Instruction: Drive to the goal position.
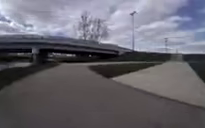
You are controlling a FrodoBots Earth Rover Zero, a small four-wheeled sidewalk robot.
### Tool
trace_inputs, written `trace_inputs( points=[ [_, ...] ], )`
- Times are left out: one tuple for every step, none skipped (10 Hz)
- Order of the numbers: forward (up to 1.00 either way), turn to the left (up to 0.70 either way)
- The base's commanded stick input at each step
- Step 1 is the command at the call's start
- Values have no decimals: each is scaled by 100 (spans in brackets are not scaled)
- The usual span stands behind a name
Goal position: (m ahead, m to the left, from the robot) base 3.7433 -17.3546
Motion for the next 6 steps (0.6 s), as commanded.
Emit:
trace_inputs(
  points=[
    [99,-40],
    [99,-40],
    [99,-40],
    [99,-40],
    [99,-40],
    [99,-40]
  ],
)
